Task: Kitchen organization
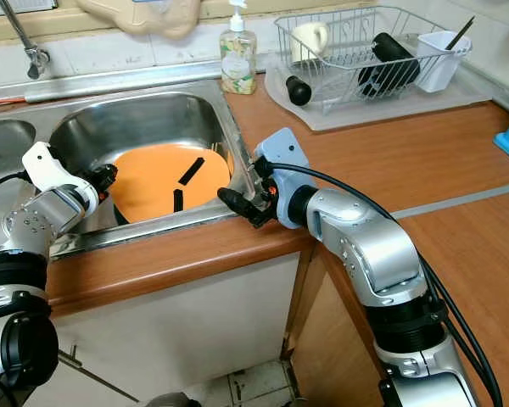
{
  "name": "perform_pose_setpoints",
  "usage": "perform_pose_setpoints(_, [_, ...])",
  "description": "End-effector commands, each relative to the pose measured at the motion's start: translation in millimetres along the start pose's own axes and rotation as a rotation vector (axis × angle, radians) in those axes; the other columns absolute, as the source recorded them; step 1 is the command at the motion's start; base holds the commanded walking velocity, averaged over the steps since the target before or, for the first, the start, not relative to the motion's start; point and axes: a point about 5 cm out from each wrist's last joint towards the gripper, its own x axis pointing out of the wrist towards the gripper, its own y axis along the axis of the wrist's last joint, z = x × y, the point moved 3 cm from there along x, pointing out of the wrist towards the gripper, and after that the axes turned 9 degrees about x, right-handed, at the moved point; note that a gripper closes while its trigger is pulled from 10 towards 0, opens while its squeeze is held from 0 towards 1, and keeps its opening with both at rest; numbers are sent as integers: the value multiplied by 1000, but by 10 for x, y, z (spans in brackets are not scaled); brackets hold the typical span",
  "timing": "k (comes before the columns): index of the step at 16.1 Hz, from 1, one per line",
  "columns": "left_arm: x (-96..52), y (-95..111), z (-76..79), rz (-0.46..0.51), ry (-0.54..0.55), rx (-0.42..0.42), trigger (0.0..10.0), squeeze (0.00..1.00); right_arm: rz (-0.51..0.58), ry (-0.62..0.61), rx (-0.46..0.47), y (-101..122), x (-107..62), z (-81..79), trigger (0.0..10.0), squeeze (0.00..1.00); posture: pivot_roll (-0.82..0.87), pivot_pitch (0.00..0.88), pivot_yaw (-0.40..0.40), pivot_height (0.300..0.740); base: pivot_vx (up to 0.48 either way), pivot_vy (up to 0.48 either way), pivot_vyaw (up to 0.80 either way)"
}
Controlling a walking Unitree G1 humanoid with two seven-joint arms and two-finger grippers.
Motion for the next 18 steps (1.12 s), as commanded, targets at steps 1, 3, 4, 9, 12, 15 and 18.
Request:
perform_pose_setpoints(1, [1, 68, 19, 12, 5, 18, 10000, 1000, 2, 6, -10, 4, -3, -26, 10000, 0, -34, 0, 104, 740, 0, 0, 0])
perform_pose_setpoints(3, [1, 68, 19, 12, 5, 18, 10000, 1000, 2, 6, -10, 4, -3, -26, 10000, 0, -34, 0, 104, 740, 0, 0, 0])
perform_pose_setpoints(4, [1, 68, 19, 12, 5, 18, 10000, 1000, 2, 6, -10, 4, -3, -26, 10000, 0, -34, 0, 104, 740, 0, 0, 0])
perform_pose_setpoints(9, [1, 68, 19, 12, 5, 18, 10000, 1000, 2, 6, -10, 4, -3, -26, 10000, 0, -34, 0, 104, 740, 0, 0, 0])
perform_pose_setpoints(12, [-1, 72, -3, 13, 13, 36, 10000, 1000, 2, 3, -10, 1, -3, -24, 10000, 0, -34, 0, 104, 740, 0, 0, 0])
perform_pose_setpoints(15, [-431, 206, 446, 299, -183, 647, 10000, 0, 247, -226, 56, 102, -61, 113, 10000, 1000, -27, 0, 94, 740, 0, 0, 0])
perform_pose_setpoints(18, [-453, 220, 473, 316, -192, 671, 10000, 0, 279, -222, 61, 148, -76, 100, 10000, 1000, -30, 0, 97, 740, 0, 0, 638])
